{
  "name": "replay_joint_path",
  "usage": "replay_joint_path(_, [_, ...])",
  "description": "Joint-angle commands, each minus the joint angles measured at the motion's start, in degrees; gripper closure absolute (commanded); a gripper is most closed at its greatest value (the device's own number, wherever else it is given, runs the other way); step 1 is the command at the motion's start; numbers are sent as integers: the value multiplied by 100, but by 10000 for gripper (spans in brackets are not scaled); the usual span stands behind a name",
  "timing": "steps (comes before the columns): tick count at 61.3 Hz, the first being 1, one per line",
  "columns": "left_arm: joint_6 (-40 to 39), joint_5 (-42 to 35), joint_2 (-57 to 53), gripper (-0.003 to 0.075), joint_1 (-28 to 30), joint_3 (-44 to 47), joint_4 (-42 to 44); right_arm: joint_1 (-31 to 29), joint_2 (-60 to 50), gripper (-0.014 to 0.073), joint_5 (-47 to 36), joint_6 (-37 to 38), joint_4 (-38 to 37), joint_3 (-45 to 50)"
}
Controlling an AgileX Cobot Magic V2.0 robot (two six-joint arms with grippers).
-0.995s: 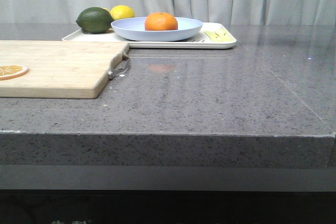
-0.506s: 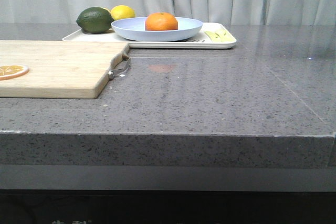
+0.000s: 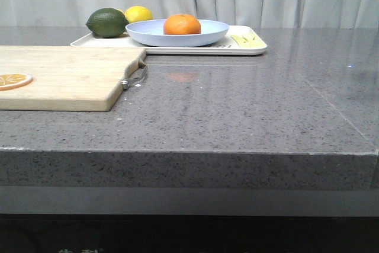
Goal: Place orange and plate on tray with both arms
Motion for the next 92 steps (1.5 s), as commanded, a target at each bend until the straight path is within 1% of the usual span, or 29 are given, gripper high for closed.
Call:
replay_joint_path(1, [-49,-479,69,738,5,-145,-40,-27,-599,657,-845,-92,-28,546])
replay_joint_path(16, [-49,-479,69,738,5,-145,-40,-27,-1889,657,-2434,-96,-28,2523])
replay_joint_path(30, [-49,-479,69,738,5,-145,-40,-27,-3441,657,-4121,-96,-28,4289])
replay_joint_path(36, [-49,-479,69,738,5,-145,-40,-27,-4147,657,-4557,-96,0,4871])
replay_joint_path(47, [-49,-479,69,738,5,-145,-40,-27,-5334,657,-4640,-96,24,5526])
replay_joint_path(56, [-49,-479,69,738,5,-145,-40,-27,-5957,657,-4811,-96,24,5709])
replay_joint_path(92, [-49,-479,69,738,5,-145,-40,-27,-6075,657,-4825,-96,24,5716])
